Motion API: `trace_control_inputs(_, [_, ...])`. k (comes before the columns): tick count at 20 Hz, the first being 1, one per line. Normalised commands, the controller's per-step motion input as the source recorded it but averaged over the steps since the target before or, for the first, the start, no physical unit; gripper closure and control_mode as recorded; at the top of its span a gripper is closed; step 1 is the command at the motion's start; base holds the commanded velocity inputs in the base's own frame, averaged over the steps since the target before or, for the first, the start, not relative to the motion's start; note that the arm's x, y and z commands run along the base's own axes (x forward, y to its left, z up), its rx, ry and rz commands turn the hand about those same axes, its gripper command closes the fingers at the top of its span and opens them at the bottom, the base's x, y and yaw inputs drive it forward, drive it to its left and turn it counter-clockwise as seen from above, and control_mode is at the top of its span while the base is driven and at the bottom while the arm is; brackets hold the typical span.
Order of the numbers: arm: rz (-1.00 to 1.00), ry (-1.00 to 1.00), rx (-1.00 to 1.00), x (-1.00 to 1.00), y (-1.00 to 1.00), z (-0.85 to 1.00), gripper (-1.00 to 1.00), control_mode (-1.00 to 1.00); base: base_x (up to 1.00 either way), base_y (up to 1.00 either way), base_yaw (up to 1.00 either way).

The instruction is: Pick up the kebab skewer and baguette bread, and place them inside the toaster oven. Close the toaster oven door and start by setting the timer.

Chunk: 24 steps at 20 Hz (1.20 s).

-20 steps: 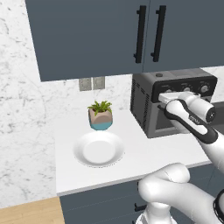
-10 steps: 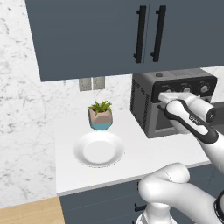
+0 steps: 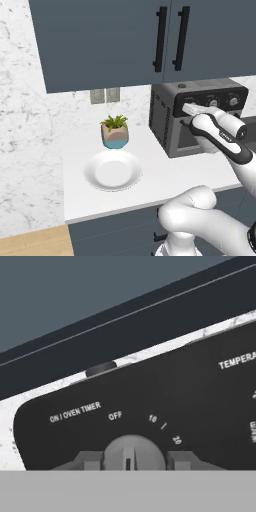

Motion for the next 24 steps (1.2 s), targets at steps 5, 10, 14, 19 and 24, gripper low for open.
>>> trace_control_inputs(5, [-0.01,0.0,0.21,-0.04,-0.03,0.0,1.0,-1.0,0.0,0.0,0.0])
trace_control_inputs(10, [-0.01,0.0,0.21,-0.04,-0.03,0.0,1.0,-1.0,0.0,0.0,0.0])
trace_control_inputs(14, [-0.01,0.0,0.19,-0.01,-0.01,0.0,1.0,-1.0,0.0,0.0,0.0])
trace_control_inputs(19, [-0.02,0.0,0.19,0.0,0.0,0.0,1.0,-1.0,0.0,0.0,0.0])
trace_control_inputs(24, [-0.03,0.0,0.18,0.0,0.0,0.0,1.0,-1.0,0.0,0.0,0.0])
